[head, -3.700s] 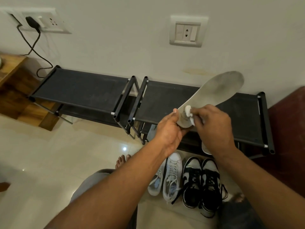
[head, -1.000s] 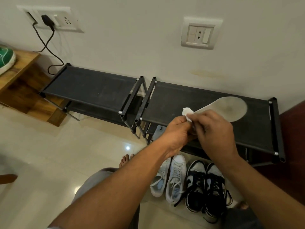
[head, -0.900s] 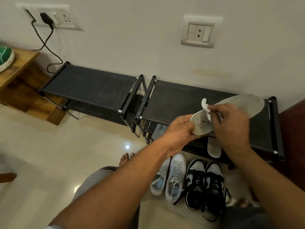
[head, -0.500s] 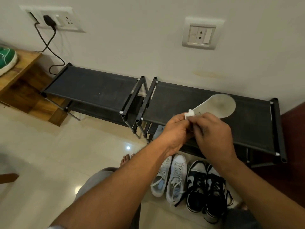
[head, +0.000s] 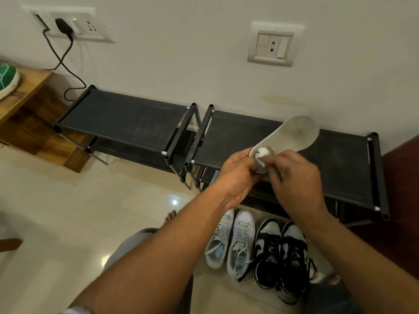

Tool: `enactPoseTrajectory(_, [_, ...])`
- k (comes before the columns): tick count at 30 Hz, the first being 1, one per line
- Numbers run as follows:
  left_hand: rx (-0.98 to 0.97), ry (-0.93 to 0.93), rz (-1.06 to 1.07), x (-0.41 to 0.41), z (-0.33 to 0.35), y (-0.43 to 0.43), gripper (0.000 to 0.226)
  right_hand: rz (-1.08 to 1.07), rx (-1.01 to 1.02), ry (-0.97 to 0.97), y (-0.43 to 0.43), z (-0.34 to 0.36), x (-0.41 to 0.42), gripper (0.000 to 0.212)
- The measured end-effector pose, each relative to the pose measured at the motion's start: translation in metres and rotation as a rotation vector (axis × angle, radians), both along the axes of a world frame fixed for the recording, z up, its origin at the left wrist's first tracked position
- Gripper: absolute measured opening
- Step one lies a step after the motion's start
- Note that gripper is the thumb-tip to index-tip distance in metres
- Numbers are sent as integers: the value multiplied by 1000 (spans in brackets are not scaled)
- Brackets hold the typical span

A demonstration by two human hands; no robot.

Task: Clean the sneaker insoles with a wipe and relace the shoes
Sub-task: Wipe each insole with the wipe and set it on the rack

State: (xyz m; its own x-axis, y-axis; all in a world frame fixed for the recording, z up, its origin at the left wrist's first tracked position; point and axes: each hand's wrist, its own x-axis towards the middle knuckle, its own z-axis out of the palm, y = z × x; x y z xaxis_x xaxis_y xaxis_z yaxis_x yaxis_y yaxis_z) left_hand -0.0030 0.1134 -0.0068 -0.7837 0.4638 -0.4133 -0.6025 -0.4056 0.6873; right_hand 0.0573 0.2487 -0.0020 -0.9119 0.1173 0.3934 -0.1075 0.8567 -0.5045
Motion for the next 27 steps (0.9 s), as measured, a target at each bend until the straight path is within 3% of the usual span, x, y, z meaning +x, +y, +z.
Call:
enactPoseTrajectory(2, [1, -15, -2, 0, -1, -1, 47, 96, 24, 2, -5, -1, 4, 23])
enactPoseTrajectory(6, [11, -37, 8, -2, 0, 2, 52, -106, -76, 29, 25, 1, -10, 19])
enactPoseTrajectory(10, [24, -41, 17, 0, -1, 0, 47, 101, 20, 1, -1, -3, 3, 23])
enactPoseTrajectory(14, [37, -60, 7, -2, 0, 1, 49, -102, -82, 27, 27, 1, -10, 19])
enactPoseTrajectory(18, [27, -61, 28, -1, -1, 0, 47, 98, -2, 2, -1, -6, 5, 21])
enactPoseTrajectory(22, [40, -65, 19, -3, 1, 1, 50, -100, -97, 28, 29, -1, -8, 19])
enactPoseTrajectory(27, [-1, -16, 17, -3, 5, -2, 62, 92, -26, 41, 13, -3, -1, 19])
